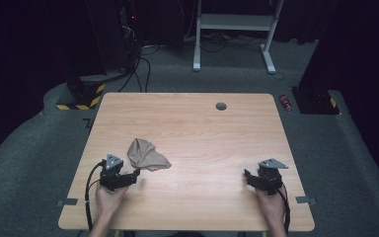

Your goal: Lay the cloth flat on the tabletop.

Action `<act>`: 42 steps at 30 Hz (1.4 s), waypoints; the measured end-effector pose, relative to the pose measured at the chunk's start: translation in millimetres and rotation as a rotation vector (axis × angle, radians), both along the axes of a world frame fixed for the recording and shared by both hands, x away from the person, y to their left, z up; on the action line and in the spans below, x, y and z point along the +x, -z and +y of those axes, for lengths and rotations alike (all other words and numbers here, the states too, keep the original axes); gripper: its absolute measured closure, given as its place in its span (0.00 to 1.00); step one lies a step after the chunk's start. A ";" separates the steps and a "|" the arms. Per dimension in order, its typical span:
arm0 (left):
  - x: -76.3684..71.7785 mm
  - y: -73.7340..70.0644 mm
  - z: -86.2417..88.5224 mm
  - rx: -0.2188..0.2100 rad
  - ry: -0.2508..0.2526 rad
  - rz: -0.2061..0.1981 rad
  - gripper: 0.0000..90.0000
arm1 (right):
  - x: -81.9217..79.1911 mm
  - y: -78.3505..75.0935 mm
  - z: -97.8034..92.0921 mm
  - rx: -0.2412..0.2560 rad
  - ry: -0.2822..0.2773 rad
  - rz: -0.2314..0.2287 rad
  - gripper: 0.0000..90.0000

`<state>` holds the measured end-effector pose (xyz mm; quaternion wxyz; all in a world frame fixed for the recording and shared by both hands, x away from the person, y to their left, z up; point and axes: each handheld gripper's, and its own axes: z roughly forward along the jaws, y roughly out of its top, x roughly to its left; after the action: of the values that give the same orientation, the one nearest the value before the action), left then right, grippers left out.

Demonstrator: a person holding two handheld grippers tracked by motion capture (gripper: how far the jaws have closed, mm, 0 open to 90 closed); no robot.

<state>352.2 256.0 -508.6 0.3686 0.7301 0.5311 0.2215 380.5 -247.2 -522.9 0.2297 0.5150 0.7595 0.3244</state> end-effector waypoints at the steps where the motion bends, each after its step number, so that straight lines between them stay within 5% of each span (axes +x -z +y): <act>1: 0.0 0.0 0.0 0.000 0.000 0.000 0.27 | 0.0 0.0 0.0 0.000 0.000 0.000 0.38; 19: 42.4 -3.1 -28.4 0.073 -0.003 0.015 0.39 | 0.0 0.0 0.0 -0.001 -0.004 -0.001 0.38; 26: 62.2 -1.4 -40.5 0.116 -0.009 0.033 0.57 | 0.0 0.1 0.2 0.001 -0.004 -0.001 0.38; 30: 68.4 3.1 -42.0 0.115 -0.026 0.044 0.74 | -0.1 0.0 0.3 0.000 -0.006 0.000 0.38; 31: 68.6 3.9 -42.0 0.119 -0.020 0.041 0.86 | -0.1 0.0 0.3 0.000 -0.006 0.000 0.38; 33: 68.4 3.7 -42.1 0.117 -0.011 0.039 0.96 | -0.1 0.0 0.3 0.000 -0.007 0.000 0.38; 42: 63.3 -0.6 -52.0 0.072 0.081 0.004 0.99 | -0.1 0.0 0.3 0.000 -0.006 0.000 0.38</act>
<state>415.5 203.9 -508.1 0.3497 0.7642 0.4935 0.2238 380.4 -246.9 -522.9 0.2284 0.5126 0.7611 0.3251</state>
